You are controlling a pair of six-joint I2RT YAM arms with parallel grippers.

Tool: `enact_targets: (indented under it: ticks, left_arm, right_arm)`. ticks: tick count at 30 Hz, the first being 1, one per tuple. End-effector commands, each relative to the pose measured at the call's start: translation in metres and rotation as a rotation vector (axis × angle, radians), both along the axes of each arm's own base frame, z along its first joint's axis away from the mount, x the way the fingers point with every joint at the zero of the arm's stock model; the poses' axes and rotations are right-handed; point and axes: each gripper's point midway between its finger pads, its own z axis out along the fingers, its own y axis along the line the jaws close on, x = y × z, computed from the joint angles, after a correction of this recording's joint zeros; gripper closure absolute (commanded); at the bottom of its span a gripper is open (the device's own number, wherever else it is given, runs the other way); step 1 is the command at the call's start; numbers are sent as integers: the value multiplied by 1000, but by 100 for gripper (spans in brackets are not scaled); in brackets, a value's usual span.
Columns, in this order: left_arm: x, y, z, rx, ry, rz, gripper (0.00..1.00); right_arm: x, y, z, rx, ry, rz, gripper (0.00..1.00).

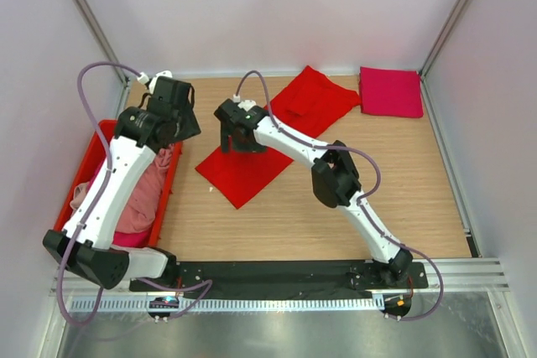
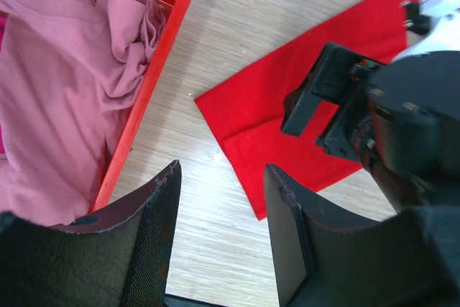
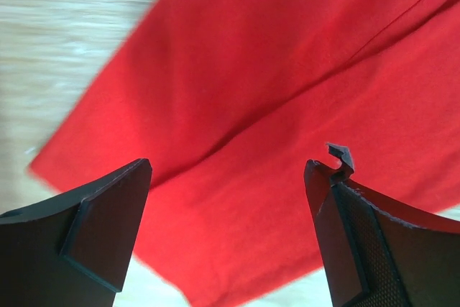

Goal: Fold and stack the t-shirts
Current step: Fold the tshirt

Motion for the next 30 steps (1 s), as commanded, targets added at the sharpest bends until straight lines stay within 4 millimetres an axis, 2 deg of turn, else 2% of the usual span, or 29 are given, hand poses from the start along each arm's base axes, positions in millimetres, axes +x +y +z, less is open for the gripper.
enact_targets:
  ticks: [1, 5, 6, 7, 8, 10, 11, 14, 15, 16, 17, 18, 20, 21, 23, 24, 25, 26, 28, 29, 30]
  left_arm:
    - [-6, 13, 3, 26, -24, 45, 49]
    - [-10, 17, -1, 29, -13, 36, 48]
    - [-10, 17, -2, 31, -11, 32, 48]
    - [-10, 17, -3, 29, -9, 27, 48]
    - [-10, 17, -6, 28, -3, 22, 48]
    - [-9, 13, -8, 18, 2, -1, 48]
    - [-8, 12, -12, 15, 13, -9, 48]
    - [-8, 3, -18, 6, 37, -69, 47]
    - [-7, 1, -20, 4, 45, -83, 46]
    - [-6, -2, -22, 1, 49, -103, 45]
    - [-6, -4, -23, -4, 50, -119, 44]
    - [-7, -7, -27, -8, 60, -135, 44]
    - [-7, -11, -33, -17, 75, -160, 43]
    - [-7, -15, -36, -31, 85, -178, 43]
    - [-9, -20, -45, -47, 109, -195, 43]
    - [-9, -23, -47, -60, 111, -207, 43]
    - [-11, -24, -51, -64, 121, -210, 43]
    - [-10, -24, -51, -66, 120, -209, 42]
    - [-9, -25, -53, -67, 124, -213, 43]
    - [-8, -26, -52, -70, 125, -213, 43]
    - [-7, -27, -53, -71, 125, -216, 43]
  right_arm:
    - [11, 5, 6, 40, -39, -83, 6]
    - [-2, 7, -21, -46, -21, -15, 6]
    - [-9, 0, -33, -83, 5, -4, 6]
    - [-15, -1, -33, -87, 16, 8, 6]
    - [-26, -13, -50, -129, 56, 16, 6]
    - [-34, -22, -53, -147, 68, 36, 6]
    - [-48, -37, -58, -171, 100, 50, 6]
    - [-65, -52, -61, -168, 109, 102, 6]
    - [-81, -64, -65, -163, 132, 127, 6]
    - [-89, -73, -63, -173, 134, 154, 7]
    - [-108, -95, -79, -218, 184, 178, 7]
    - [-113, -98, -64, -191, 167, 201, 7]
    - [-129, -120, -65, -222, 189, 241, 7]
    - [-144, -142, -62, -245, 201, 243, 6]
    - [-156, -162, -55, -262, 202, 237, 5]
    - [-163, -179, -56, -278, 216, 214, 4]
    - [-158, -182, -35, -241, 162, 191, 3]
    - [-151, -184, -23, -220, 133, 155, 2]
    - [-122, -193, 4, -166, 57, 66, 0]
    - [-103, -190, 21, -126, 14, 25, 0]
    - [-79, -203, 29, -107, -13, -49, 0]
